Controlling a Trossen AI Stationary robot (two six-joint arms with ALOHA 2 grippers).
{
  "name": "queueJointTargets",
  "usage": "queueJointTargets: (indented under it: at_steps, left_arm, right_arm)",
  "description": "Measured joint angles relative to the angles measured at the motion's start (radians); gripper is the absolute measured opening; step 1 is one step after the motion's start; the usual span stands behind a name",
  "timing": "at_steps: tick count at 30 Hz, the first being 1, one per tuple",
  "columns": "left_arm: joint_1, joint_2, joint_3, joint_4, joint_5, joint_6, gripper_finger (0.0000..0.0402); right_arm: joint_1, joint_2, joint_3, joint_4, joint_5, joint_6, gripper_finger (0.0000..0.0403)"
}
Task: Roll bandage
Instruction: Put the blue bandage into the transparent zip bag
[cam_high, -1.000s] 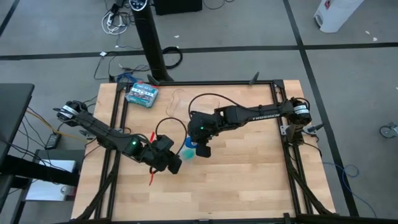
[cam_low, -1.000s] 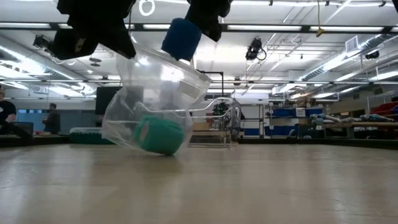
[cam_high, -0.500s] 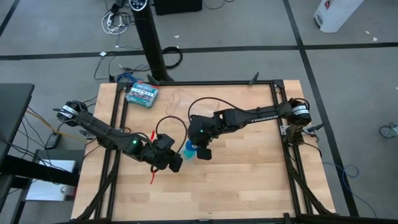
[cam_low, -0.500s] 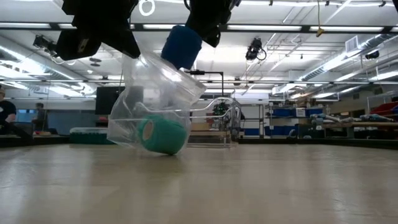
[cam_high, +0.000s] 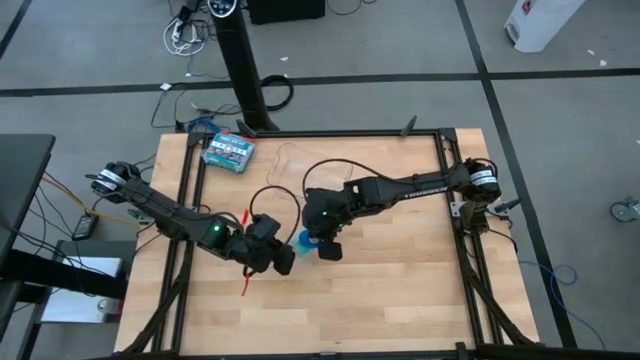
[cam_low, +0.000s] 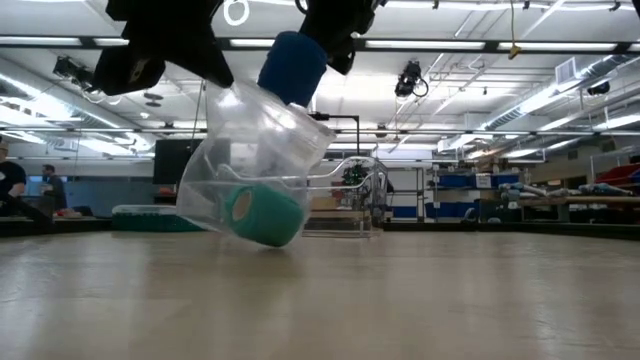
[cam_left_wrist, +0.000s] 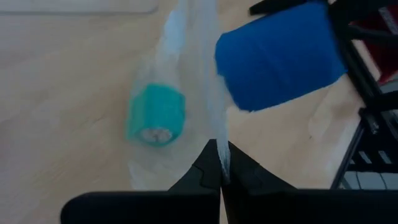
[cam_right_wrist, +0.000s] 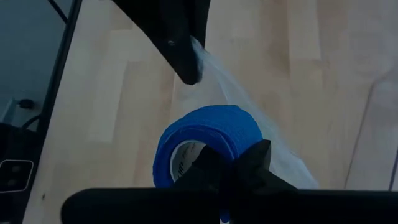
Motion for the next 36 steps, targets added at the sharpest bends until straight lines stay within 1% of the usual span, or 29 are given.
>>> queueJointTargets:
  at_steps: [2, 4, 6, 8, 11, 15, 17, 23, 28, 32, 36]
  left_arm:
    - [0.000, 0.000, 0.000, 0.027, -0.013, 0.041, 0.0003]
    - [0.000, 0.000, 0.000, 0.070, -0.014, 0.116, 0.0004]
    - [0.000, 0.000, 0.000, 0.103, -0.015, 0.180, 0.0004]
    - [0.000, -0.001, 0.000, 0.102, -0.013, 0.232, 0.0004]
    - [0.000, -0.001, 0.000, 0.080, 0.016, 0.295, 0.0004]
    - [0.000, -0.001, 0.000, 0.032, 0.102, 0.314, 0.0004]
    - [-0.001, -0.001, 0.000, 0.018, 0.120, 0.314, 0.0004]
    - [0.000, -0.001, 0.000, 0.018, 0.122, 0.316, 0.0004]
    - [0.000, -0.001, 0.000, 0.018, 0.125, 0.316, 0.0004]
    - [-0.001, -0.001, 0.000, 0.018, 0.132, 0.309, 0.0004]
    - [-0.001, -0.001, 0.000, 0.015, 0.132, 0.290, 0.0004]
  right_arm:
    - [0.000, 0.012, 0.000, 0.011, -0.001, -0.015, 0.0001]
    - [-0.001, 0.024, -0.001, 0.021, -0.020, -0.018, 0.0001]
    - [-0.008, 0.029, -0.002, 0.017, -0.084, -0.017, 0.0000]
    - [-0.013, 0.031, 0.000, 0.024, -0.151, -0.011, 0.0000]
    - [-0.019, 0.034, -0.001, -0.022, -0.181, -0.004, 0.0000]
    - [-0.032, 0.009, -0.001, -0.082, -0.148, 0.026, 0.0000]
    - [-0.038, -0.018, -0.001, -0.080, -0.096, 0.033, 0.0000]
    - [-0.051, -0.042, -0.001, -0.069, 0.025, 0.033, 0.0000]
    - [-0.045, -0.037, -0.001, -0.010, 0.054, 0.018, 0.0000]
    - [-0.029, -0.036, -0.001, 0.039, 0.116, 0.014, 0.0000]
    - [-0.019, -0.035, -0.001, 0.048, 0.109, 0.005, 0.0000]
